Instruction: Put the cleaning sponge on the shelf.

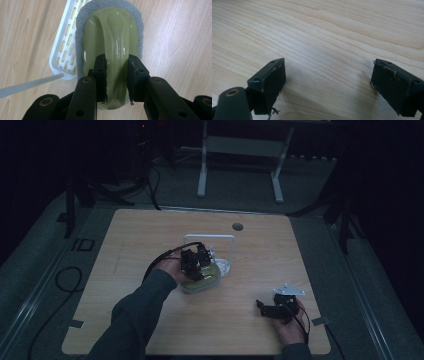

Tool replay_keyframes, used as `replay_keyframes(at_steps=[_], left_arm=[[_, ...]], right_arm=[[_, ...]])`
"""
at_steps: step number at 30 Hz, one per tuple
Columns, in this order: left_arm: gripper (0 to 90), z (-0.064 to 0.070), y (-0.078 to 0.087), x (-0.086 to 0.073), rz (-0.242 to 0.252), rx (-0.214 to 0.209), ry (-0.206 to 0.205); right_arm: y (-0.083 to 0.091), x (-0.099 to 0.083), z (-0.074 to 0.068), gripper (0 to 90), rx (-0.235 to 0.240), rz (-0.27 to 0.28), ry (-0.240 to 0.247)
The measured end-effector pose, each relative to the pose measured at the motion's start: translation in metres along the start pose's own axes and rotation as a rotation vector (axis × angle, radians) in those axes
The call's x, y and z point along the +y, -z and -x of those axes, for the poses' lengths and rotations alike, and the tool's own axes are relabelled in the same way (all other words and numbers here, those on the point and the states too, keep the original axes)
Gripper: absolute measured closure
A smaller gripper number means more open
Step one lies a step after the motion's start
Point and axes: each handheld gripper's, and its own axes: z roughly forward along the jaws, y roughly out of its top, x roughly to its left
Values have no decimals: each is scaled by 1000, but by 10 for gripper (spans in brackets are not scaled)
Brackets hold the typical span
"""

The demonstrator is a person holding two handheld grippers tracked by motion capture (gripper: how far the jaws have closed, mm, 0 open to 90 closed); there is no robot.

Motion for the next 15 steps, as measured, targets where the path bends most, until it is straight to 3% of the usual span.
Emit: replay_keyframes(at_steps=[15], left_arm=[[719, -5, -2, 6, -4, 4, -86]], right_arm=[[0, 0, 0, 121, 0, 0, 0]])
